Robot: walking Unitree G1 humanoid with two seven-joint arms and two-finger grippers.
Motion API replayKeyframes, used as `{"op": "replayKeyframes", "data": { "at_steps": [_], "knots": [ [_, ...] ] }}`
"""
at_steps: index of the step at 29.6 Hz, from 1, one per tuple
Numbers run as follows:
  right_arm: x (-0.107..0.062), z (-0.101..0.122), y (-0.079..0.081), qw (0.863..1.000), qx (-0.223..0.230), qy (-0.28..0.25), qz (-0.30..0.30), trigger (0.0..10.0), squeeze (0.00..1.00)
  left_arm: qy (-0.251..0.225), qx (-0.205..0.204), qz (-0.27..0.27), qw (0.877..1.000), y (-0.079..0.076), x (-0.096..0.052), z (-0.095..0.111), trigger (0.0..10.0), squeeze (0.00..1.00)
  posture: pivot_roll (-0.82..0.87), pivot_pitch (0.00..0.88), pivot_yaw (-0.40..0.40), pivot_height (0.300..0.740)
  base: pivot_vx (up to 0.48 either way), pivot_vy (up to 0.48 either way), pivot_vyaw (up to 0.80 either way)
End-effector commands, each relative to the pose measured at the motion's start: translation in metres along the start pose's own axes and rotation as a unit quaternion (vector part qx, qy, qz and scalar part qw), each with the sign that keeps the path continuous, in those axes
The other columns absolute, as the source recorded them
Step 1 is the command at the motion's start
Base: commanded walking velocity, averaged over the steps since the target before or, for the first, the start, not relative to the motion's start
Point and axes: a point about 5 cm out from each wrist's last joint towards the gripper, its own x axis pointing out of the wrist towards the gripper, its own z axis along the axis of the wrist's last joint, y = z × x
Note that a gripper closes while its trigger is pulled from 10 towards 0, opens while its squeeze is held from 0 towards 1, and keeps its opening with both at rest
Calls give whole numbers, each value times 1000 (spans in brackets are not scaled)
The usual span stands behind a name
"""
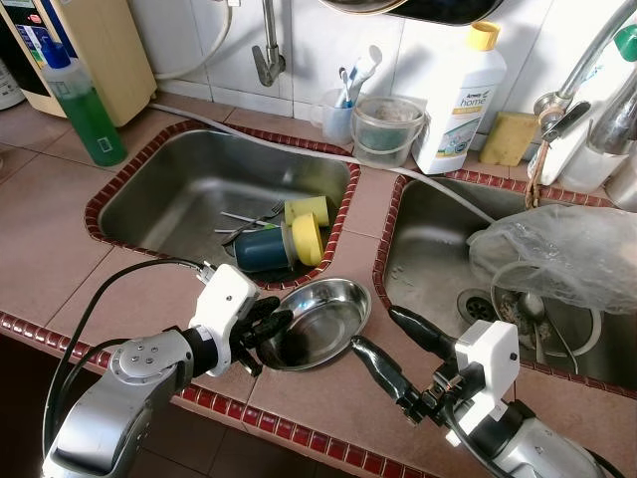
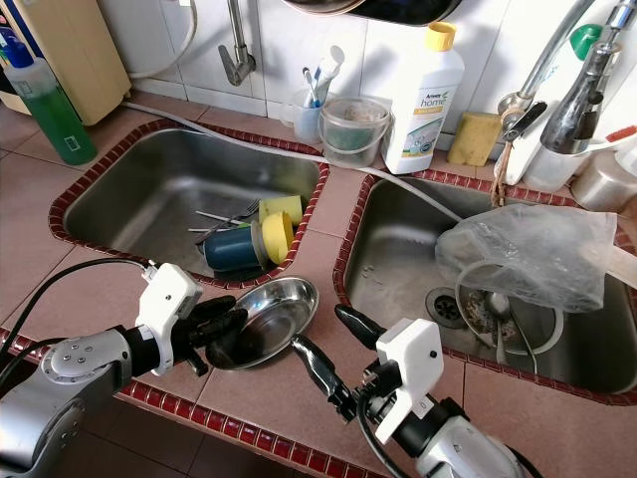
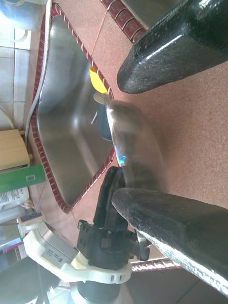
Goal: Kitchen organization
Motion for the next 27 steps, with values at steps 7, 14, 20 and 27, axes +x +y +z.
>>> {"op": "replayKeyframes", "data": {
  "at_steps": [7, 14, 20, 27],
  "knots": [
    [0, 3, 0, 1000, -8, -4, 1, 10000, 0, -45, 6, 50, 998, 14, -1, 15, 10000, 0, -66, 177, 18, 740, 0, 0, 0],
    [1, 3, 0, 1000, -10, -3, 2, 10000, 0, -53, -3, 52, 997, 15, -1, 17, 10000, 0, -68, 174, 19, 740, 0, 0, 0],
    [2, 2, -1, 1000, -11, -3, 3, 10000, 0, -55, -11, 53, 997, 18, -2, 17, 10000, 1000, -64, 167, 22, 740, 0, 0, 0],
    [3, 2, -1, 1000, -13, -4, 3, 10000, 0, -54, -16, 46, 997, 18, -4, 18, 10000, 1000, -63, 164, 22, 740, 0, 0, 0]
  ]
}}
